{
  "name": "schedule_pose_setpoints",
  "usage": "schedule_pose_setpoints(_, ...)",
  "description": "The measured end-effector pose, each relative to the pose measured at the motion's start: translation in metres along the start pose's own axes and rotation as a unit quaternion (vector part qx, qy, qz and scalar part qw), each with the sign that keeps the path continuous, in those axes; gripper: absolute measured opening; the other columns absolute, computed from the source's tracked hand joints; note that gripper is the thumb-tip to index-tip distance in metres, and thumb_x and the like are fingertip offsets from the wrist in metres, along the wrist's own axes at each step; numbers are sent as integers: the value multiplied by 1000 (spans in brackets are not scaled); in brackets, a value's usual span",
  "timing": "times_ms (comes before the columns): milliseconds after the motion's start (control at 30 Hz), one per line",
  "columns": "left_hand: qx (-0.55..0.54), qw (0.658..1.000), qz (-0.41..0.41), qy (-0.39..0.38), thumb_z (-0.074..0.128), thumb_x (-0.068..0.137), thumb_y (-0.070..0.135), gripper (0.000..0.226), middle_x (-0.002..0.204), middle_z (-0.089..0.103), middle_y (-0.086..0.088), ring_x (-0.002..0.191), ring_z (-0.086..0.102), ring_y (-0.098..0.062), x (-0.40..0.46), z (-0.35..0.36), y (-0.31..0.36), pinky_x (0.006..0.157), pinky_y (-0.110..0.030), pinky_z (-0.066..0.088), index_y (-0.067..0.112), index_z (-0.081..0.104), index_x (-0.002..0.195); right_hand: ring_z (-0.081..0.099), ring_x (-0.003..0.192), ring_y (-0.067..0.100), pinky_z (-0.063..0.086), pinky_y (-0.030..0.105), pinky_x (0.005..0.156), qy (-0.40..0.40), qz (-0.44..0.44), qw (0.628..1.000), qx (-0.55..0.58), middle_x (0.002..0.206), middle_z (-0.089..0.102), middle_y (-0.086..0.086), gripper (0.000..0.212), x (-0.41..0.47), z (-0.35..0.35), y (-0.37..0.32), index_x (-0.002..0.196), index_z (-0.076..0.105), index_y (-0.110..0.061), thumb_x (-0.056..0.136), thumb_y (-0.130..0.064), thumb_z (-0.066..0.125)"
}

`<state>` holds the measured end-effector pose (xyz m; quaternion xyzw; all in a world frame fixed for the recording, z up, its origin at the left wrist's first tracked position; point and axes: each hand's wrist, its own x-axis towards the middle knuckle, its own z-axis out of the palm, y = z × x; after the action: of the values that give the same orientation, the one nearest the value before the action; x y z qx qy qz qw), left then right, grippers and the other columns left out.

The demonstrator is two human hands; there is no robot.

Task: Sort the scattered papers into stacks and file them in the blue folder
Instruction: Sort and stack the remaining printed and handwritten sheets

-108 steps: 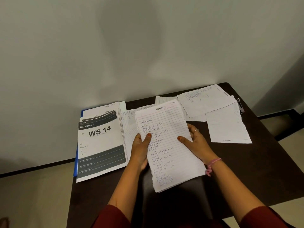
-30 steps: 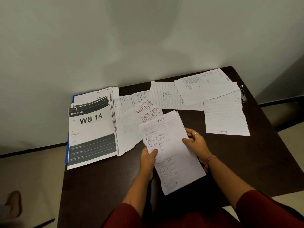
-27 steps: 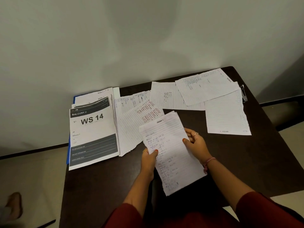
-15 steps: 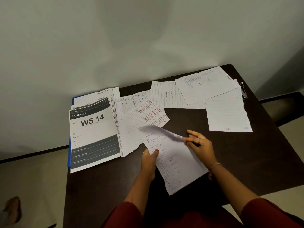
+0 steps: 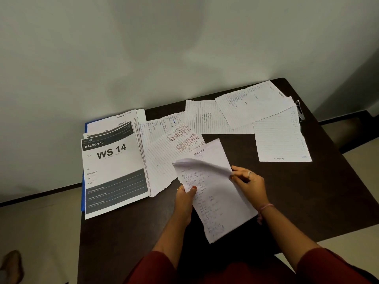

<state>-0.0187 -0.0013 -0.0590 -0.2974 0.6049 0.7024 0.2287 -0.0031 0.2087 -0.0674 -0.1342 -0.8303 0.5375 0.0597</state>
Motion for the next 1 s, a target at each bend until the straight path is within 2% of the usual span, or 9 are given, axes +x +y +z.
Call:
schedule_pose_setpoints(133, 36, 999, 6, 9, 53, 92, 25, 30, 114, 66, -13, 102, 62, -27, -3, 0, -2, 94, -46, 50, 8, 62, 116, 66, 91, 0, 53, 18, 85, -4, -22, 1000, -7, 102, 70, 2, 36, -1, -4, 5, 74, 71, -30, 79, 5, 69)
schedule_pose_setpoints(233, 49, 997, -47, 37, 57, 91, 28, 34, 116, 64, -18, 95, 58, -24, -2, 0, -4, 82, -38, 49, 5, 62, 115, 67, 89, 3, 54, 19, 82, -11, 12, 1000, 15, 100, 71, 2, 32, -1, -6, 6, 73, 71, -28, 80, 3, 69)
schedule_pose_setpoints(367, 45, 998, 33, 13, 51, 82, 41, 46, 113, 68, -8, 103, 63, -22, -9, 5, 5, 90, -42, 52, 14, 63, 117, 69, 88, 12, 55, 24, 81, -15, 34, 998, 52, 95, 72, -3, 27, -1, -7, 3, 77, 72, -26, 82, 1, 69)
schedule_pose_setpoints(467, 69, 996, 49, 2, 54, 91, 19, 27, 114, 66, -15, 98, 64, -19, -9, 7, 5, 85, -37, 52, 10, 62, 114, 69, 90, 14, 55, 26, 84, -30, 65, 994, 87, 95, 72, -1, 17, 1, -9, 2, 93, 71, -19, 83, -6, 69)
schedule_pose_setpoints(533, 51, 998, 15, 26, 54, 93, 5, 13, 111, 66, -18, 98, 65, -29, -4, 8, 0, 88, -46, 53, 9, 60, 104, 68, 91, 11, 55, 22, 82, -36, 98, 987, 122, 98, 70, -1, 25, 4, -11, 1, 107, 64, -17, 84, -12, 70)
schedule_pose_setpoints(667, 39, 997, 5, 61, 53, 91, 1, 16, 102, 68, -6, 92, 65, -25, -4, 19, 0, 83, -41, 55, 14, 59, 98, 63, 93, 5, 51, 14, 83, -31, 136, 982, 126, 107, 63, -4, 39, 8, -20, 2, 125, 52, -16, 89, -11, 64)
schedule_pose_setpoints(800, 68, 992, 31, 101, 51, 89, 0, 18, 94, 64, 0, 84, 62, -18, -6, 30, -1, 77, -34, 52, 18, 55, 93, 61, 100, 9, 48, 20, 90, -3, 140, 985, 96, 109, 63, 2, 35, 12, -38, 12, 125, 54, -10, 91, -8, 59)
schedule_pose_setpoints(900, 107, 985, 58, 119, 51, 89, 3, 20, 98, 64, 0, 85, 62, -16, -6, 37, -3, 73, -32, 52, 14, 53, 105, 58, 105, 14, 44, 16, 87, 46, 142, 988, 44, 115, 61, 4, 31, 19, -58, 22, 122, 58, -12, 91, -8, 57)
schedule_pose_setpoints(1000, 134, 979, 82, 132, 49, 91, 6, 20, 97, 60, 5, 85, 60, -12, -10, 45, -5, 74, -32, 50, 15, 50, 108, 51, 115, 20, 45, 30, 97, 98, 131, 985, -46, 125, 53, 6, 31, 23, -80, 32, 121, 58, -12, 90, -7, 57)
